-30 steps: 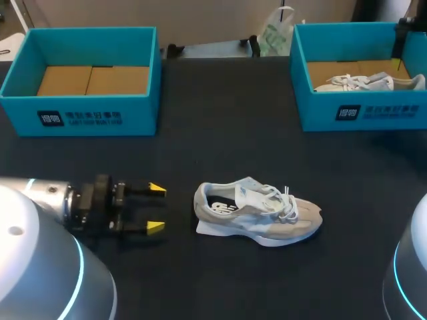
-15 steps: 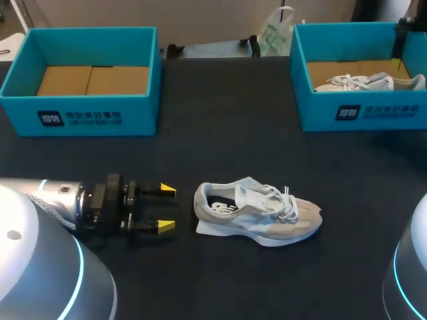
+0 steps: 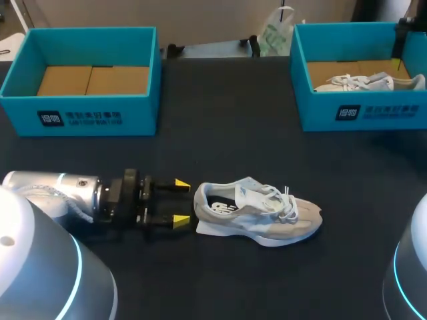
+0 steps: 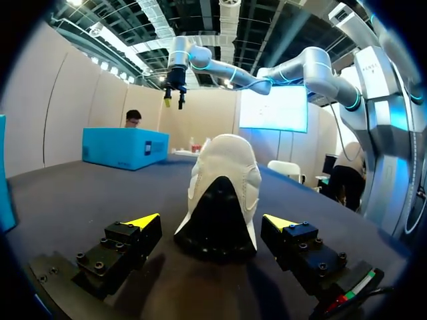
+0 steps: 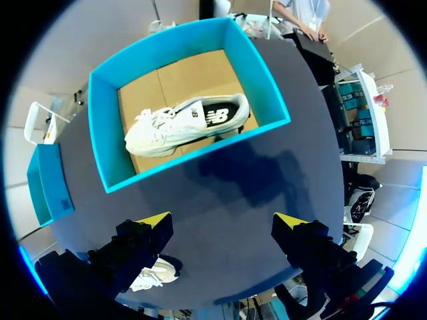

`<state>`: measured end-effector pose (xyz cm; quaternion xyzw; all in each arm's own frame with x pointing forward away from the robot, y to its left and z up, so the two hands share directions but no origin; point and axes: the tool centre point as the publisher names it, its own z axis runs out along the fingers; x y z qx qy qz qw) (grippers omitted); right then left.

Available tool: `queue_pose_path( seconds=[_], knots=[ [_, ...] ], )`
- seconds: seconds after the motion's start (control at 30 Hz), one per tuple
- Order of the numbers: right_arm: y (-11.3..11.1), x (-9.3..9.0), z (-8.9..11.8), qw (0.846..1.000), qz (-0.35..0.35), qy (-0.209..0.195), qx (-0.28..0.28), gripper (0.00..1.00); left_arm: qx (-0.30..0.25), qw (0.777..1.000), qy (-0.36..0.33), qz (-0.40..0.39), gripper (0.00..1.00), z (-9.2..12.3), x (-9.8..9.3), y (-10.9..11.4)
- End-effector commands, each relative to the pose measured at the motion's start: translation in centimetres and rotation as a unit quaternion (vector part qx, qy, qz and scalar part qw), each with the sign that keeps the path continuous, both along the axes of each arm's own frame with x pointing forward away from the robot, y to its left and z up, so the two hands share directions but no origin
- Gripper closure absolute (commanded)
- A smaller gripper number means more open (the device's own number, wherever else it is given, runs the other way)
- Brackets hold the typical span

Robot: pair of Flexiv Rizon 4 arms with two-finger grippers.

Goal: Take the shoe out of the shoebox, open the shoe tongue, remove and reinsert the insole, then place the shoe into the shoebox

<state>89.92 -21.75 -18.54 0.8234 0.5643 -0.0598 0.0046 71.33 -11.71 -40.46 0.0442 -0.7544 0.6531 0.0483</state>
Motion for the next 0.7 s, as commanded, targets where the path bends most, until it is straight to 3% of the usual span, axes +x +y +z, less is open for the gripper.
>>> queue_pose_path(
  seconds=[0.03, 0.7],
  knots=[
    [0.0, -0.1, 0.0, 1.000, 0.000, -0.001, 0.000, 0.00, 0.002, 1.000, 0.000, -0.009, 0.00, -0.5, 0.2, -0.9],
    [0.0, -0.1, 0.0, 1.000, 0.000, -0.001, 0.000, 0.00, 0.007, 1.000, -0.004, -0.029, 0.00, -1.1, -0.2, -2.9]
  ],
)
